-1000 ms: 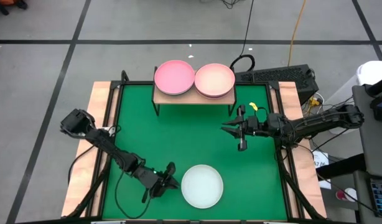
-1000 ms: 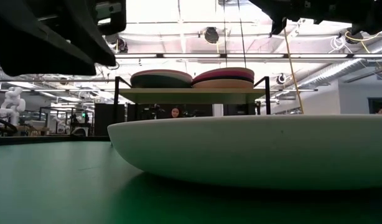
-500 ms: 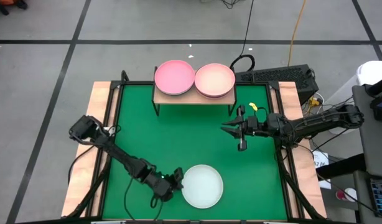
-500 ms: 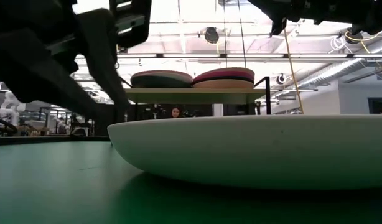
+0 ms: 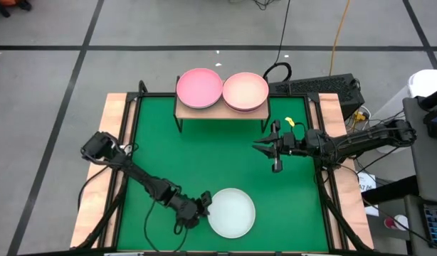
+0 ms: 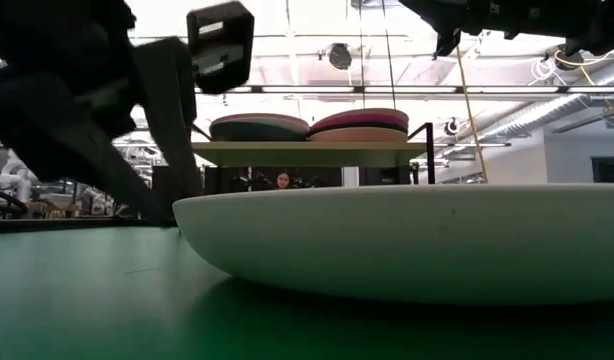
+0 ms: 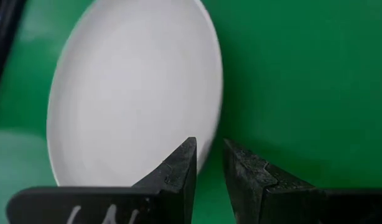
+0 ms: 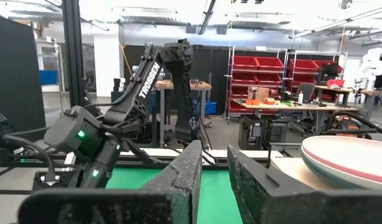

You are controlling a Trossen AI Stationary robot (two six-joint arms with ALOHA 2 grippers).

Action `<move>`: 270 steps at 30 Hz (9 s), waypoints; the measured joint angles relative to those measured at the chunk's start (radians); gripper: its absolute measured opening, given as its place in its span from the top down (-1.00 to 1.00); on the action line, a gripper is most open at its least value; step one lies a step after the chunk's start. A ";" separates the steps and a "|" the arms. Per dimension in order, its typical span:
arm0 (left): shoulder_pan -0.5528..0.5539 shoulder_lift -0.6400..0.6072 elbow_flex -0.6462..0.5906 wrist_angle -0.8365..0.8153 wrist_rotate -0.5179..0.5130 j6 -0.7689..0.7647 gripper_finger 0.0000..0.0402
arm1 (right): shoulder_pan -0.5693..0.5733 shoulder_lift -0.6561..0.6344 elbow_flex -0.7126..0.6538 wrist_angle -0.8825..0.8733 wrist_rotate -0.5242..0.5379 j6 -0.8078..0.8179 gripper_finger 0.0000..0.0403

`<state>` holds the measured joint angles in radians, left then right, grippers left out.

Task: Place and stack plates onto a shelf
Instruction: Stack the white plate on top of the light pink plate, then return to Home Position

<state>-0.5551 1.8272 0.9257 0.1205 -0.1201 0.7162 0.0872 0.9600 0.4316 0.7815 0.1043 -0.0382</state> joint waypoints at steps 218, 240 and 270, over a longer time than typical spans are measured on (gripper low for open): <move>0.913 -0.776 0.225 -0.771 0.251 -0.292 0.46 | 0.000 0.000 -0.001 -0.023 -0.001 0.000 0.68; 0.799 -1.090 -0.035 -0.696 0.283 -0.460 0.46 | 0.000 0.000 -0.001 -0.023 -0.001 -0.001 0.68; 0.716 -1.780 -0.297 -0.693 0.285 -0.646 0.46 | -0.001 -0.502 -0.008 -0.462 0.133 -0.122 0.68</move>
<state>0.1612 0.0471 0.6289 -0.5725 0.1650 0.0703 0.0860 0.4579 0.4239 0.3197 0.2370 -0.1601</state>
